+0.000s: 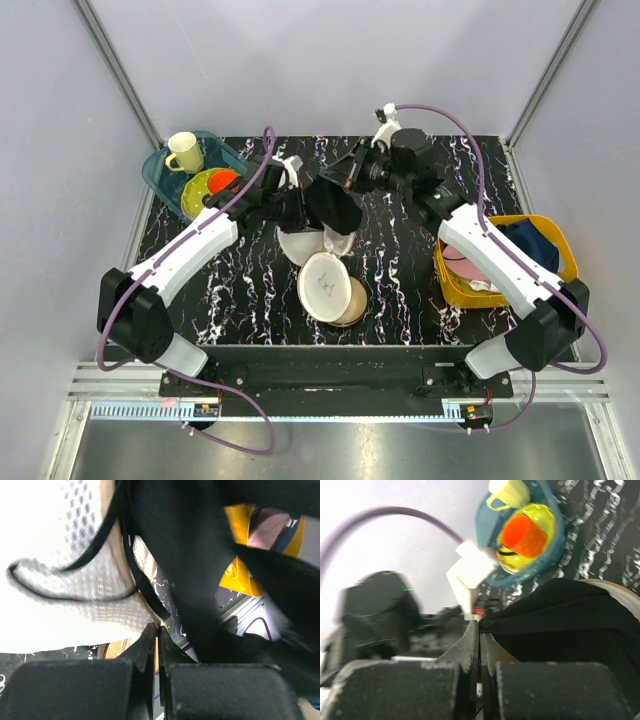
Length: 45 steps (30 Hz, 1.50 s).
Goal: Unzip the laundry bag and remove the bra
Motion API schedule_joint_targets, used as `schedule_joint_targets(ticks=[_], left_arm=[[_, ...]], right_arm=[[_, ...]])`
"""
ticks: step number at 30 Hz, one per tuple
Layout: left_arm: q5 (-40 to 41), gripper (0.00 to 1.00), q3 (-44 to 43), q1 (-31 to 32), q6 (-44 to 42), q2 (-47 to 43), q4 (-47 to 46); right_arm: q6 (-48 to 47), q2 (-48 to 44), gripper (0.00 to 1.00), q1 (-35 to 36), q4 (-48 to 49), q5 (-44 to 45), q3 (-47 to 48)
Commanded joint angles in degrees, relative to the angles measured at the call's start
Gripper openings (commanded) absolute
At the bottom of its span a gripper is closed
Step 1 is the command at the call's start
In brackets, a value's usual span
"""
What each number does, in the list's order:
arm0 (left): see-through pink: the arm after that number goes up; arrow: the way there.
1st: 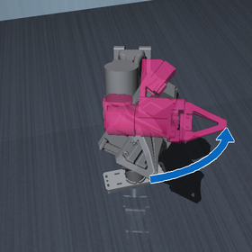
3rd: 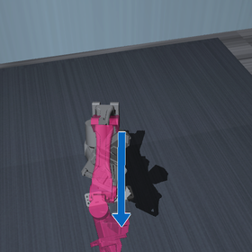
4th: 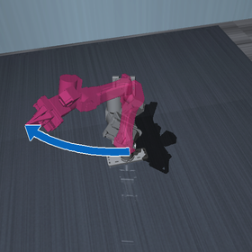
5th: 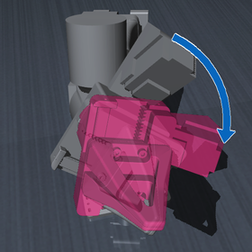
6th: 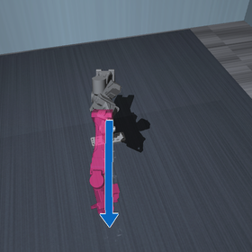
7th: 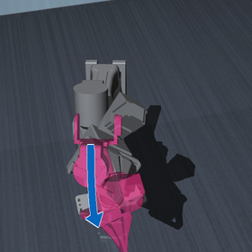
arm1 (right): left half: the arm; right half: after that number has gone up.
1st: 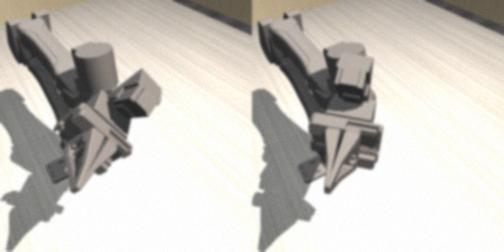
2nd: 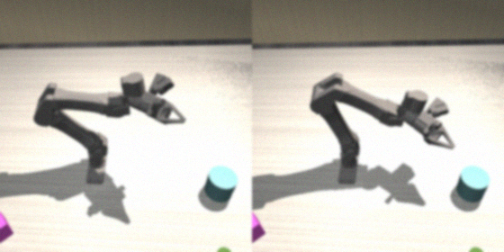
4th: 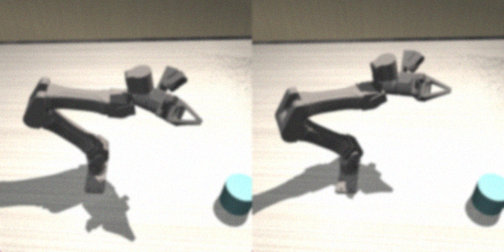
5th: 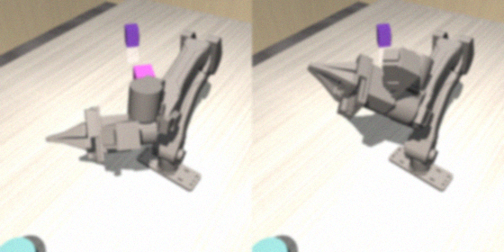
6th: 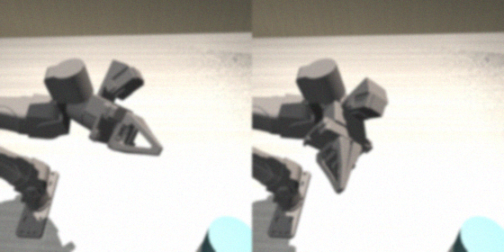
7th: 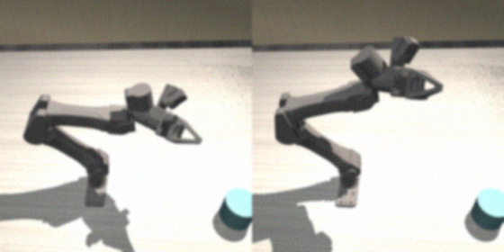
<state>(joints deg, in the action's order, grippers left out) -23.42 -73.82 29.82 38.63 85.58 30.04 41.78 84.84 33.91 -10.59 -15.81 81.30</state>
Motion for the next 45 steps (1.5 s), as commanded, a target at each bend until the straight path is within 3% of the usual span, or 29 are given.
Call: schedule_joint_targets(ticks=[1, 7, 12, 20, 27, 34, 38, 45], left_arm=[[1.27, 0.00, -1.68, -0.38, 0.65, 2.04, -0.33], [1.53, 0.00, -1.76, -0.56, 0.66, 5.56, -0.86], [1.71, 0.00, 0.08, -1.00, 1.09, 5.30, -2.17], [0.66, 0.00, 0.00, -3.37, 0.74, 2.93, -1.83], [6.19, 0.00, -5.71, -3.19, -2.24, -0.23, 3.53], [6.37, 0.00, -13.95, -3.28, -3.30, -1.47, 5.20], [11.99, 0.00, -20.73, -3.19, -4.53, -0.07, 7.13], [10.94, 0.00, -26.46, -3.28, -5.50, 1.87, 8.01]], right_arm=[[1.55, -6.26, 0.00, 0.01, 6.19, -4.40, 7.03], [-0.63, -10.92, 0.00, 0.01, 5.07, -3.18, 8.35], [-8.72, -15.92, 0.00, -1.21, -3.11, 8.59, 10.90], [-11.10, -22.07, 0.00, -18.94, -14.80, 13.43, 4.94], [-13.13, -29.28, 0.00, -24.85, -24.12, 25.82, -2.80], [-15.85, -35.26, 0.00, -27.93, -34.22, 39.53, -6.32], [-16.03, -34.66, 0.00, -30.30, -36.60, 39.99, -7.03], [-15.15, -30.96, 0.00, -39.79, -37.05, 34.80, -8.35]])
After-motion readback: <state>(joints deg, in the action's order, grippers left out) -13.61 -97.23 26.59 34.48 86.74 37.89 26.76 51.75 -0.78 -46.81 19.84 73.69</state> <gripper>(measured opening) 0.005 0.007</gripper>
